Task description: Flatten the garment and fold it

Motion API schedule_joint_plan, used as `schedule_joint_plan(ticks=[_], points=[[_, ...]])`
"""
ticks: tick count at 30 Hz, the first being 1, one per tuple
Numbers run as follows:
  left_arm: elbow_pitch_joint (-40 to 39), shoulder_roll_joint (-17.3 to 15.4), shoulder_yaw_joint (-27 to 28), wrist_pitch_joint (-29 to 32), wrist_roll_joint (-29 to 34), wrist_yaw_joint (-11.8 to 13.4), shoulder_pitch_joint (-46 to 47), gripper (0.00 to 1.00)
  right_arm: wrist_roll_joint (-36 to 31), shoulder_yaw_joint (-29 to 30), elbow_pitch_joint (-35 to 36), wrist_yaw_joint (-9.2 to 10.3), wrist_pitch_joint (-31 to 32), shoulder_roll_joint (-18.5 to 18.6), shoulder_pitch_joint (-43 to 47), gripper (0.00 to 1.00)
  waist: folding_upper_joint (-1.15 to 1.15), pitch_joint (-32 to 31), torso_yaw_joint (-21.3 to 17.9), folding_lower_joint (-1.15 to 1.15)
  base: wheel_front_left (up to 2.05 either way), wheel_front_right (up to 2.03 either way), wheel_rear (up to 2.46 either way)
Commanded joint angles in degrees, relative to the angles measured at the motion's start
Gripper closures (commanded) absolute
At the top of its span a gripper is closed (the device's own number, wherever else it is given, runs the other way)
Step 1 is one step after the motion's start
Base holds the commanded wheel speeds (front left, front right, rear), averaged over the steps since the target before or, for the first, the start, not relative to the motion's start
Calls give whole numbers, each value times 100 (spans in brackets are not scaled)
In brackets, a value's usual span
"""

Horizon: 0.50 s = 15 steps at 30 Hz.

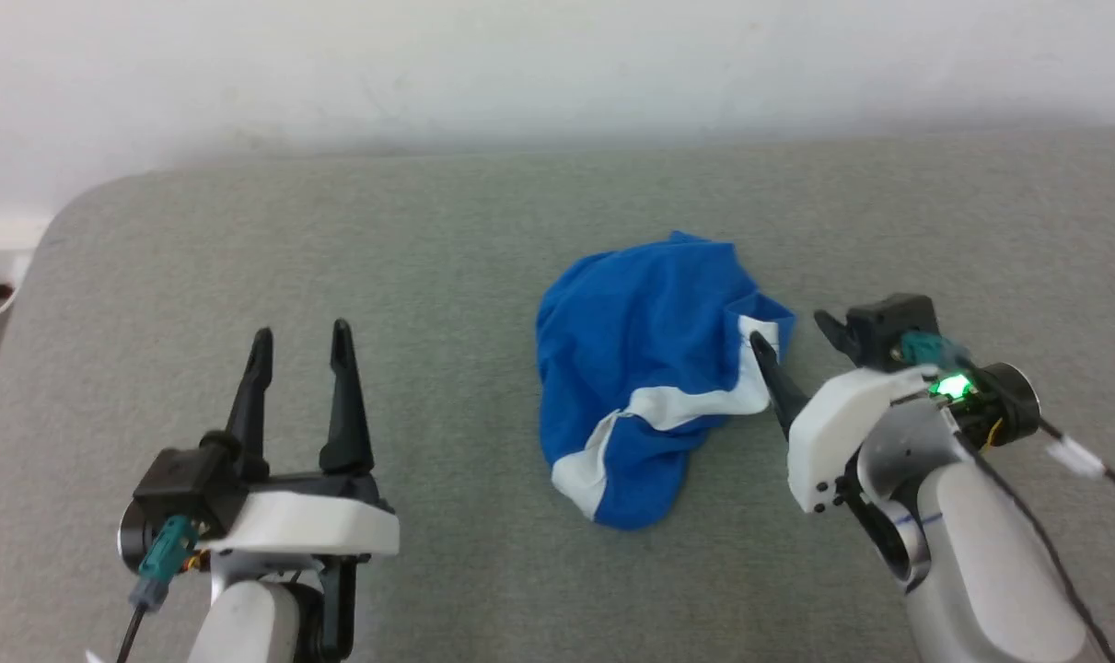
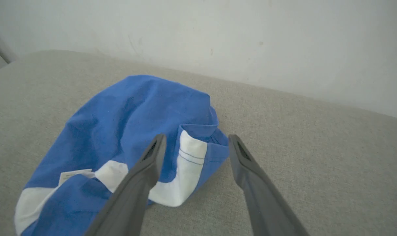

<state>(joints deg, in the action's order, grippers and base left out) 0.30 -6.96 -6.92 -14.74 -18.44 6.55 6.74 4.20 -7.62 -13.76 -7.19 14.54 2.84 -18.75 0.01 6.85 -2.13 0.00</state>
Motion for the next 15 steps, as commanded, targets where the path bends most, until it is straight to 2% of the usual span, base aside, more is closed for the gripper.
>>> schedule_joint_plan(ticks=[1, 6, 7, 8, 9, 10, 11, 15], points=[[-62, 58, 77, -24, 80, -54, -83, 0, -50, 48, -119, -30, 167, 4, -126, 0, -1, 99, 240, 0, 0, 0, 0], [-168, 255, 309, -25, 257, -240, -180, 0, -309, 288, -608, -30, 924, 4, -432, 0, -1, 220, 440, 0, 0, 0, 0], [-166, 279, 344, -25, 285, -275, -173, 0, -318, 323, -686, -30, 1047, 4, -471, 9, -1, 244, 464, 0, 0, 0, 0], [-163, 301, 376, -25, 307, -310, -159, 0, -315, 351, -741, -30, 1131, 4, -510, 29, -1, 266, 484, 0, 0, 0, 0], [-156, 320, 407, -25, 324, -337, -149, 0, -313, 389, -780, -30, 1181, 4, -549, 67, -1, 281, 497, 0, 0, 0, 0], [-147, 336, 434, -25, 341, -360, -141, 0, -295, 428, -806, -30, 1195, 4, -581, 90, -1, 291, 506, 0, 0, 0, 0], [-138, 351, 459, -25, 351, -380, -135, 0, -256, 497, -816, -30, 1162, 4, -606, 100, -1, 296, 512, 0, 0, 0, 0], [-85, 385, 534, -25, 381, -446, -148, 0, -41, 923, -814, -30, 852, 4, -610, 100, -1, 260, 483, 0, 0, 0, 0]])
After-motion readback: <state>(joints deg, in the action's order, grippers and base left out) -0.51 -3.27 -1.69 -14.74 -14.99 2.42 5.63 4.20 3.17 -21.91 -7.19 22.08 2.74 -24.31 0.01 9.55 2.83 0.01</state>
